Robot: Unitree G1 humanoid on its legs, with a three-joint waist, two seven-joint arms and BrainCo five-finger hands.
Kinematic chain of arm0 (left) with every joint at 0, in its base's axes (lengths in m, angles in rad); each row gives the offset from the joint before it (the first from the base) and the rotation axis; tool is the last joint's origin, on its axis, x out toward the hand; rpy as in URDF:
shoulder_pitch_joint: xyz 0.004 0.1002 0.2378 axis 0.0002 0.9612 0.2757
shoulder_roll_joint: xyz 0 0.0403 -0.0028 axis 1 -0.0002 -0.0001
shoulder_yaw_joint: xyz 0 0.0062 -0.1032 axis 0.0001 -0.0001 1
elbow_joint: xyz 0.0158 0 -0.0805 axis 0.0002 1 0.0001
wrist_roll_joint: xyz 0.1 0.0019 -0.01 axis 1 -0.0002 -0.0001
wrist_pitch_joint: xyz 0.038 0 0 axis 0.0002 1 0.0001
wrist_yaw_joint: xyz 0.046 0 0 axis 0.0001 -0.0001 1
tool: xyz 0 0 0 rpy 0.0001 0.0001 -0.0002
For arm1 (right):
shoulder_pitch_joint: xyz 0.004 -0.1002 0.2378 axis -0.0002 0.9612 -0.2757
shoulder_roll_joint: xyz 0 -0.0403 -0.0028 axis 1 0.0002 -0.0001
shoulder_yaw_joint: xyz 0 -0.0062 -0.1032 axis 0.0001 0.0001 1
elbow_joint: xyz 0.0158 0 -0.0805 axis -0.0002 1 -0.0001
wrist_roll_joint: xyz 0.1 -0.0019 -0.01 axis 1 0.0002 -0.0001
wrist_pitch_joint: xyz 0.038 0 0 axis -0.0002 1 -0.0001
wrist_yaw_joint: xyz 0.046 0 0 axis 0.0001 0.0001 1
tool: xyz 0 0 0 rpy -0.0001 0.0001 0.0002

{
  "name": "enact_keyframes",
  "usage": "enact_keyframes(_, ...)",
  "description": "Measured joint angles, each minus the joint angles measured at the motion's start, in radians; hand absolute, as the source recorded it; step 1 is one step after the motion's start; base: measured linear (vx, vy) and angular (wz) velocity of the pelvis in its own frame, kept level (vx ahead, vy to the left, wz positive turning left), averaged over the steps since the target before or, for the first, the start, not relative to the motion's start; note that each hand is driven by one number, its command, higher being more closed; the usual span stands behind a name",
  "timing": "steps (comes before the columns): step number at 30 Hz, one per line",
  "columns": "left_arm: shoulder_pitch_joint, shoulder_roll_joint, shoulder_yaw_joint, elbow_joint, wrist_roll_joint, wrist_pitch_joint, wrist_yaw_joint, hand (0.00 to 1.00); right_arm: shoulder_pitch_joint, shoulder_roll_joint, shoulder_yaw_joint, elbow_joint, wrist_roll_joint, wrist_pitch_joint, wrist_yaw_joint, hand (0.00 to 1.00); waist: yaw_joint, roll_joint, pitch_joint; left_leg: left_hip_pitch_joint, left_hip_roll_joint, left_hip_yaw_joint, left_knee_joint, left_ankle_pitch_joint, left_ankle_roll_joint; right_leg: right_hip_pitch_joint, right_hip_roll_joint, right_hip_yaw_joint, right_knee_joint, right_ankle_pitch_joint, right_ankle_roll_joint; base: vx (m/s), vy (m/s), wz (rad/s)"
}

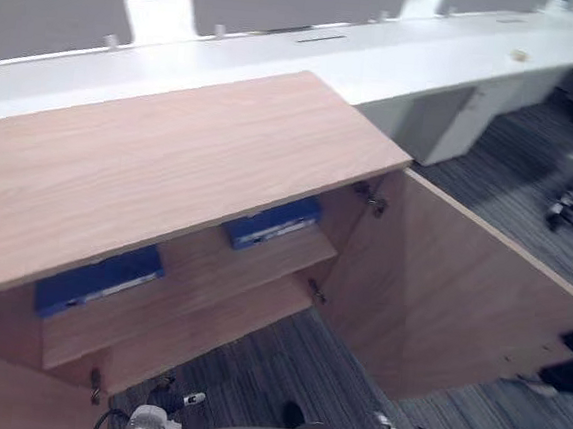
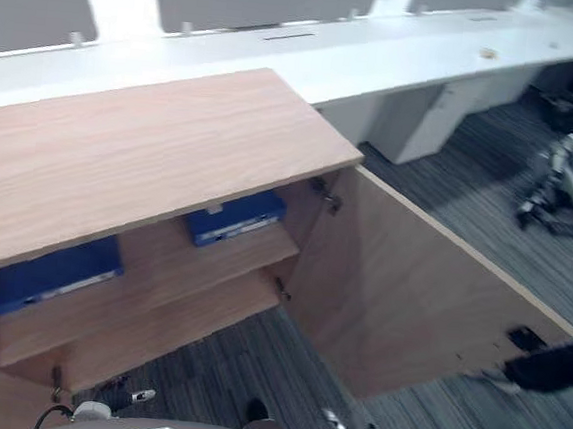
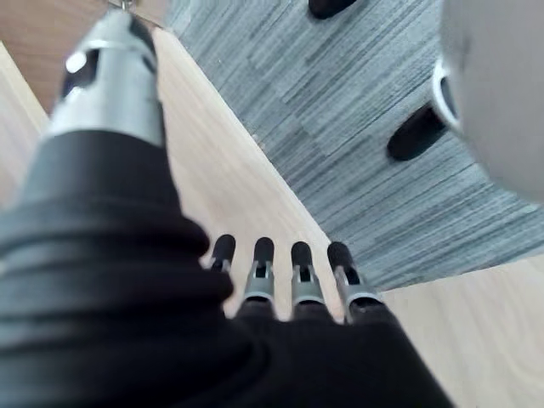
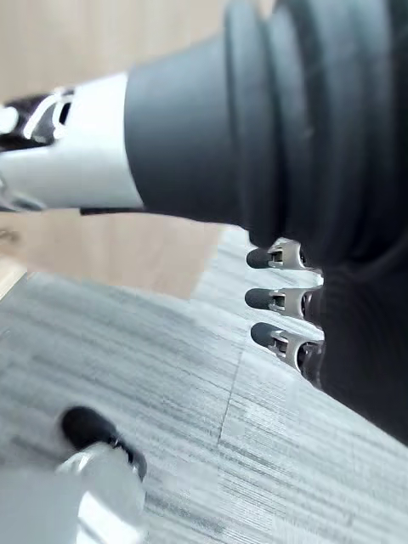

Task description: Walk over to the cabinet, pick up the folder, carry it to the office cabinet, place the folder inside the office cabinet, then close the office cabinet door

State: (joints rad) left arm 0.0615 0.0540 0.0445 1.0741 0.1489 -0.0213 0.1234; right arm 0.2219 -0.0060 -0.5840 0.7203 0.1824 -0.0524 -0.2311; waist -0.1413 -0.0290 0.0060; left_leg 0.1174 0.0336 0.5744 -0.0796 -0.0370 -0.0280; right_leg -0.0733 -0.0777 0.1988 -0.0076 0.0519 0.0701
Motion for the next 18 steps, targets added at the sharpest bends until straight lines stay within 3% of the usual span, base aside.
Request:
enact_keyframes(5, -0.013, -0.052, 0.090, -0.018, -0.010, 0.000, -0.001, 0.00, 0.006, -0.006, -0.135, -0.206, 0.058, -0.021, -0.023, 0.00, -0.033, 0.038, -0.003, 0.043, 0.016, 0.132, 0.000, -0.036, -0.013, -0.034, 0.037, 0.073, 0.021, 0.006, 0.002, 0.07, -0.054, -0.79)
enact_keyframes(11, -0.039, -0.114, 0.132, -0.083, -0.008, -0.002, -0.019, 0.00, -0.070, -0.052, -0.165, -0.418, 0.057, -0.039, -0.042, 0.00, -0.066, 0.079, 0.031, 0.064, 0.020, 0.246, 0.013, -0.063, -0.019, -0.073, 0.068, 0.137, 0.050, 0.006, 0.005, 0.05, -0.068, -0.63)
enact_keyframes(14, -0.050, -0.128, 0.126, -0.084, -0.007, -0.007, -0.037, 0.00, -0.161, -0.128, -0.155, -0.440, 0.057, -0.056, -0.041, 0.00, -0.077, 0.100, 0.053, 0.056, 0.035, 0.303, 0.082, -0.111, -0.032, -0.093, 0.081, 0.192, 0.052, 0.005, 0.018, 0.02, -0.076, -0.51)
enact_keyframes(18, -0.048, -0.128, 0.097, -0.084, -0.006, -0.023, -0.043, 0.00, -0.222, -0.246, -0.079, -0.435, 0.056, -0.063, -0.030, 0.00, -0.080, 0.127, 0.069, 0.034, 0.039, 0.334, 0.105, -0.128, -0.034, -0.121, 0.085, 0.232, 0.045, 0.015, 0.035, 0.02, -0.063, -0.33)
